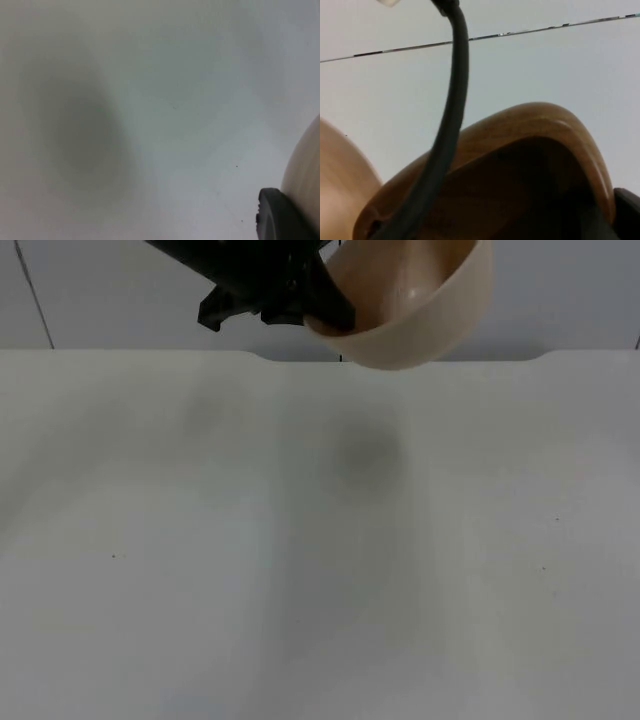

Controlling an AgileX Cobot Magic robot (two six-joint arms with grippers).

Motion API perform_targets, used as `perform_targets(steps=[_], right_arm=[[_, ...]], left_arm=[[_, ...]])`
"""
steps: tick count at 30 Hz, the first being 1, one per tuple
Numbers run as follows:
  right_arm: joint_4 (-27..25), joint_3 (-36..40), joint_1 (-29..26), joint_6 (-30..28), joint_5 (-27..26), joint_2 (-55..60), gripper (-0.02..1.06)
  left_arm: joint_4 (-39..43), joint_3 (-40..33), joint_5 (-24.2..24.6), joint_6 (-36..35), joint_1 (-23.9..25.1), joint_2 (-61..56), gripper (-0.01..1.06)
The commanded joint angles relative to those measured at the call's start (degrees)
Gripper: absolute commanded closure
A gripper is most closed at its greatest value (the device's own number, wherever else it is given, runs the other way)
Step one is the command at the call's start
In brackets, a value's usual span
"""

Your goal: Pick up the bowl with the left hand and pour the coffee beans from the cup into the bowl with the right hand.

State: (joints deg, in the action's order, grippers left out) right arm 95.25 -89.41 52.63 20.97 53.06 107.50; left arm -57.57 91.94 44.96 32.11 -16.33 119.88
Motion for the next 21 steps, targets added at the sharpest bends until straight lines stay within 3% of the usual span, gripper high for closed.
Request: perform_targets(steps=[1, 8, 14, 21], right_arm=[[0.4, 0.1, -0.1, 0.7, -0.3, -1.1, 1.05], [0.4, 0.1, -0.1, 1.1, -0.8, -2.3, 1.05], [-2.8, 0.1, -0.1, -0.2, -1.3, -2.3, 1.05], [-1.4, 0.1, -1.0, 0.0, -1.8, -2.3, 1.05]], left_arm=[[0.0, 0.4, -0.5, -0.4, -0.2, 0.1, 1.05], [-0.2, 0.4, -1.7, -0.4, -0.2, 0.1, 1.05], [-1.3, 0.4, -2.0, -0.4, -0.2, 0.1, 1.05], [-1.7, 0.4, -2.1, -0.4, -0.2, 0.1, 1.05]])
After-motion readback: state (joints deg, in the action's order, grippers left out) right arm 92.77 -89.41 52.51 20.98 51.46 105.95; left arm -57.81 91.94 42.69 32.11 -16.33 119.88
